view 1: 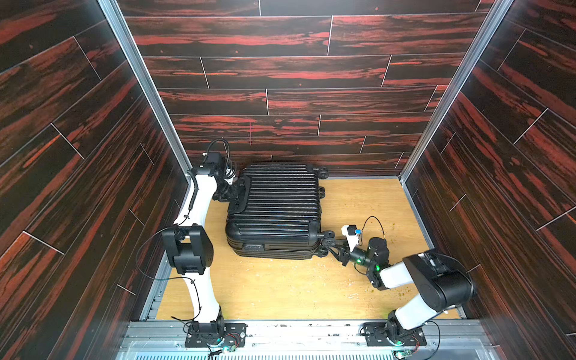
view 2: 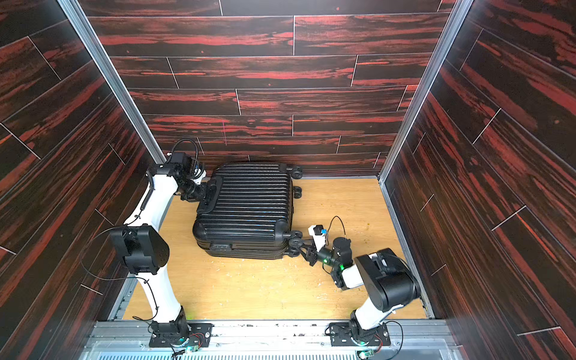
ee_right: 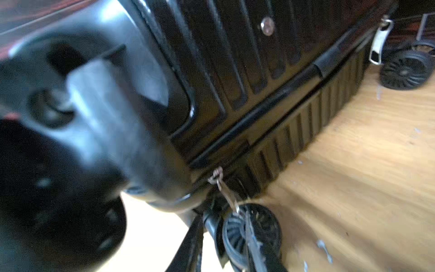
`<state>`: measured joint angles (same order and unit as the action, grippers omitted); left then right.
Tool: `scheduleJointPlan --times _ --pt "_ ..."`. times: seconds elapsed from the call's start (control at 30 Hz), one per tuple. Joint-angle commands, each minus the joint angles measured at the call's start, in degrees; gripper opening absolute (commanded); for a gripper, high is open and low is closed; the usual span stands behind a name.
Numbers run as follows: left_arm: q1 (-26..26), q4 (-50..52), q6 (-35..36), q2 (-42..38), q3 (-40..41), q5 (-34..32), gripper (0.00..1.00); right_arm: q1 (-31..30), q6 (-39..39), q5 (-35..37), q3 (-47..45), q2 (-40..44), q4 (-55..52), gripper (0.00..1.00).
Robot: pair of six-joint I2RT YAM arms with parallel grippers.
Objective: Close the suitcase zippers
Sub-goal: Zip the zipper on the suitcase.
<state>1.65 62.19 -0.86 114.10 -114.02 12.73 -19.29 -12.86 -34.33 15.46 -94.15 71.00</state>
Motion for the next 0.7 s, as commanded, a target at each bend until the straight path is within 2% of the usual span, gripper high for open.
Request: scheduleJointPlan --times 0.0,0.2,0.5,0.67 --pt "1.24 -0.14 -0.46 -1.27 -2.6 2.73 0.16 -0.39 -1.09 -2.77 1.3 -3.37 4.28 0.33" --pt "1.23 -0.27 -0.46 -1.45 -2.44 2.83 0.18 -0.9 -1.18 -4.01 3.81 -7.33 3.5 0.32" --pt "1.25 -0.3 -0.57 -1.25 -2.11 3.11 0.18 -1.37 -3.05 -5.71 5.54 -13.48 7.78 0.32" --pt "1.24 -0.32 -0.63 -1.17 -2.2 3.09 0.18 -1.85 -3.13 -6.24 6.56 -14.52 8.35 0.32"
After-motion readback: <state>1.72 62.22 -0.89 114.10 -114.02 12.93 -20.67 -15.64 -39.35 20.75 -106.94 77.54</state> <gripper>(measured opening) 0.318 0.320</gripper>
